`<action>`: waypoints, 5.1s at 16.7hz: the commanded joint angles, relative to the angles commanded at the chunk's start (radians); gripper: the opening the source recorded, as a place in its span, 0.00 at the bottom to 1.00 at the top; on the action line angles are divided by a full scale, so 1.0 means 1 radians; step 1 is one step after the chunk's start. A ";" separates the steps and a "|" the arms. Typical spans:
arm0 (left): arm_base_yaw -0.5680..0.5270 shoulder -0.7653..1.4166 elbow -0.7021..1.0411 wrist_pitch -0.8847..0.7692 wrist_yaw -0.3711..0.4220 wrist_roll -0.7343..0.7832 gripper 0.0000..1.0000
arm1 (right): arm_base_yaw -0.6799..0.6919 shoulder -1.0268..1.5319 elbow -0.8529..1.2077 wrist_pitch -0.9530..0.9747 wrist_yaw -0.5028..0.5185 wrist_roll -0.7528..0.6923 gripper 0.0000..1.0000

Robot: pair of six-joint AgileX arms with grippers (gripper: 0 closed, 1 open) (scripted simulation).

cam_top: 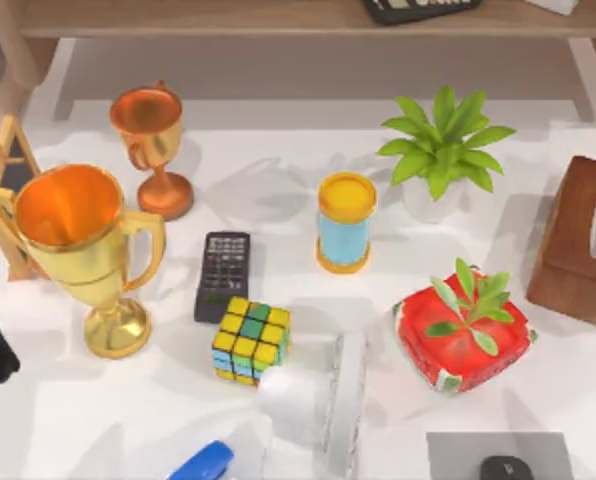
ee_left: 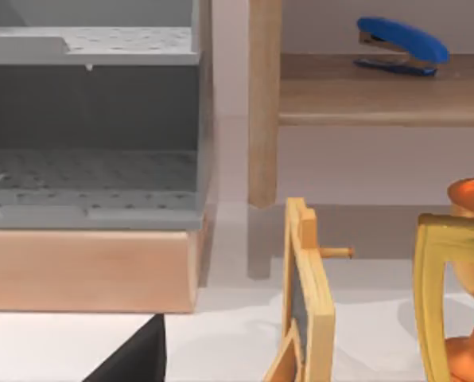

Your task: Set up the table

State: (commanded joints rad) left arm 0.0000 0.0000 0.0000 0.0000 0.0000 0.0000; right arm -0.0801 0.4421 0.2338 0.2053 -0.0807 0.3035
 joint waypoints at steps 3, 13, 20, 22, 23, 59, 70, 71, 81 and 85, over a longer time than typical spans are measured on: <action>0.000 0.000 0.000 0.000 0.000 0.000 1.00 | 0.043 -0.236 -0.117 -0.103 0.037 -0.151 1.00; 0.000 0.000 0.000 0.000 0.000 0.000 1.00 | 0.080 -0.442 -0.234 -0.205 0.081 -0.303 1.00; -0.039 0.129 0.145 -0.005 -0.041 0.004 1.00 | 0.080 -0.442 -0.234 -0.205 0.081 -0.303 1.00; -0.074 0.245 0.272 -0.014 -0.072 0.004 1.00 | 0.080 -0.442 -0.234 -0.205 0.081 -0.303 1.00; -0.094 0.316 0.349 -0.018 -0.089 0.005 1.00 | 0.080 -0.442 -0.234 -0.205 0.081 -0.303 1.00; -0.596 2.120 2.311 -0.169 -0.554 0.010 1.00 | 0.080 -0.442 -0.234 -0.205 0.081 -0.303 1.00; -0.583 2.189 2.425 -0.214 -0.540 0.009 0.77 | 0.080 -0.442 -0.234 -0.205 0.081 -0.303 1.00; -0.583 2.189 2.425 -0.214 -0.540 0.009 0.70 | 0.080 -0.442 -0.234 -0.205 0.081 -0.303 1.00; -0.583 2.189 2.425 -0.214 -0.540 0.009 0.00 | 0.080 -0.442 -0.234 -0.205 0.081 -0.303 1.00; -0.583 2.189 2.425 -0.214 -0.540 0.009 0.00 | 0.080 -0.442 -0.234 -0.205 0.081 -0.303 1.00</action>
State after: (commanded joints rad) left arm -0.5827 2.1893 2.4248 -0.2144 -0.5400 0.0092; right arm 0.0000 0.0000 0.0000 0.0000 0.0000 0.0000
